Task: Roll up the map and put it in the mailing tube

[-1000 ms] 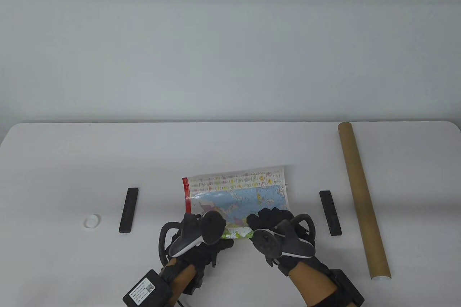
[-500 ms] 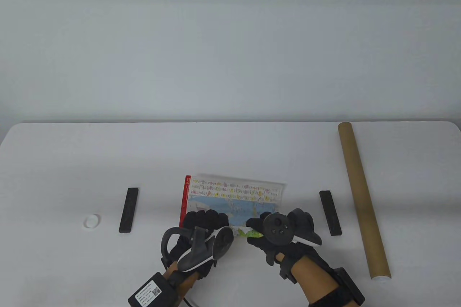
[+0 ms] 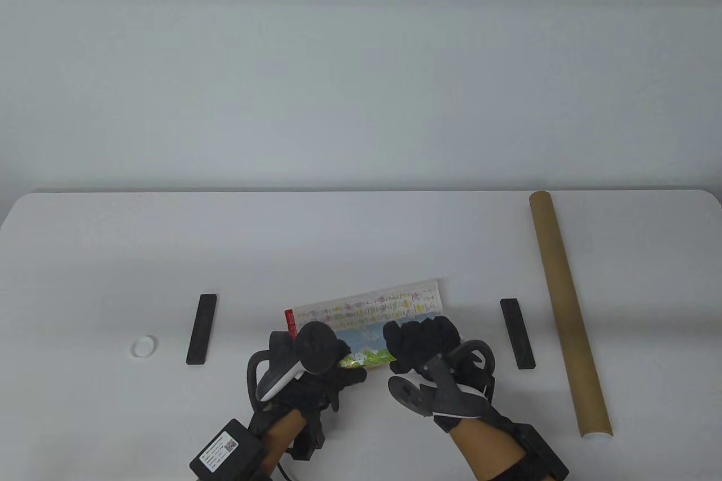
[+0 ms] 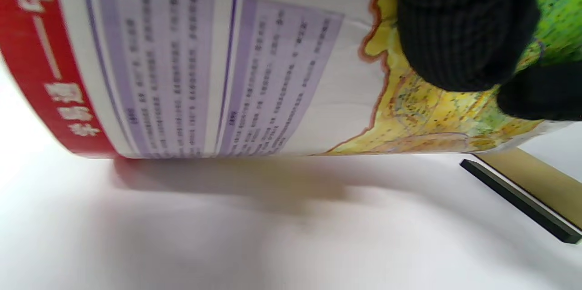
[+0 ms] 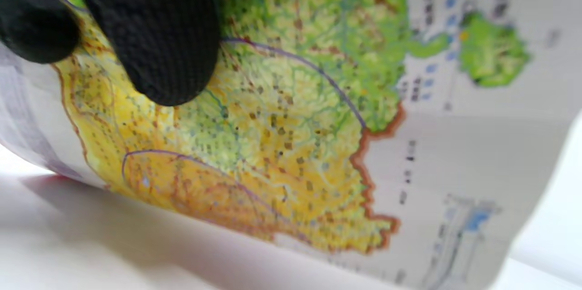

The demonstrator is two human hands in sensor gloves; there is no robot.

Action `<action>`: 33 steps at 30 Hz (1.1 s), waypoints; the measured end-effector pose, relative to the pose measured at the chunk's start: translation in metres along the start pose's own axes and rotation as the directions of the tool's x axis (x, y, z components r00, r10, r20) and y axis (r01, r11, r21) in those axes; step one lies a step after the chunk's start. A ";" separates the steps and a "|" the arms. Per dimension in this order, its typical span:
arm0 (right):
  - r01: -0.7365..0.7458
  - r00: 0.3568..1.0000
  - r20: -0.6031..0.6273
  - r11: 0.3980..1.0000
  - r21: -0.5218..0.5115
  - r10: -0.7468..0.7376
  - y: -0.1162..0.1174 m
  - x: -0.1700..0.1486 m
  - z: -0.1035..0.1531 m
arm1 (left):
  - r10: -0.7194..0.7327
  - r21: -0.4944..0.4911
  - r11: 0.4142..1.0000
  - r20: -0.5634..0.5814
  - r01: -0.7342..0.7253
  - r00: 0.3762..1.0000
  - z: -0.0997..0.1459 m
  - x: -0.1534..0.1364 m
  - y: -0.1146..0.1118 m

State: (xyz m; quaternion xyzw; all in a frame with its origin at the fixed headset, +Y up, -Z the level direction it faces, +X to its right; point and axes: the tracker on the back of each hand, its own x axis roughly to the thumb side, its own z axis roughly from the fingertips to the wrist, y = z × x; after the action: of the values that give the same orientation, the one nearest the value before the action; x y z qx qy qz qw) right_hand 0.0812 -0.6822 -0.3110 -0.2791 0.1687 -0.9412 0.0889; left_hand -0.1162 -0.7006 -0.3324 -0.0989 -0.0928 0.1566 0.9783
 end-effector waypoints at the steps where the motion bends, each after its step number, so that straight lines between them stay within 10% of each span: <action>1: 0.010 1.000 -0.006 1.000 0.015 -0.010 0.002 -0.001 -0.001 | -0.012 -0.006 1.000 0.007 0.012 1.000 0.000 0.001 0.000; 15: 0.395 0.917 -0.138 0.898 0.194 -0.374 0.022 -0.025 -0.006 | -0.435 0.382 0.832 -0.001 0.403 0.900 0.021 0.032 -0.001; 33: -0.023 1.000 -0.022 0.999 -0.036 0.022 -0.005 -0.001 0.001 | -0.003 0.000 1.000 -0.016 0.003 1.000 0.002 0.001 0.003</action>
State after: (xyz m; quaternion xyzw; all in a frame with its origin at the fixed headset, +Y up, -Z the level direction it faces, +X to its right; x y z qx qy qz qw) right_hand 0.0822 -0.6780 -0.3092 -0.2686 0.1897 -0.9398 0.0926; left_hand -0.1166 -0.6974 -0.3310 -0.1001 -0.0852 0.1543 0.9792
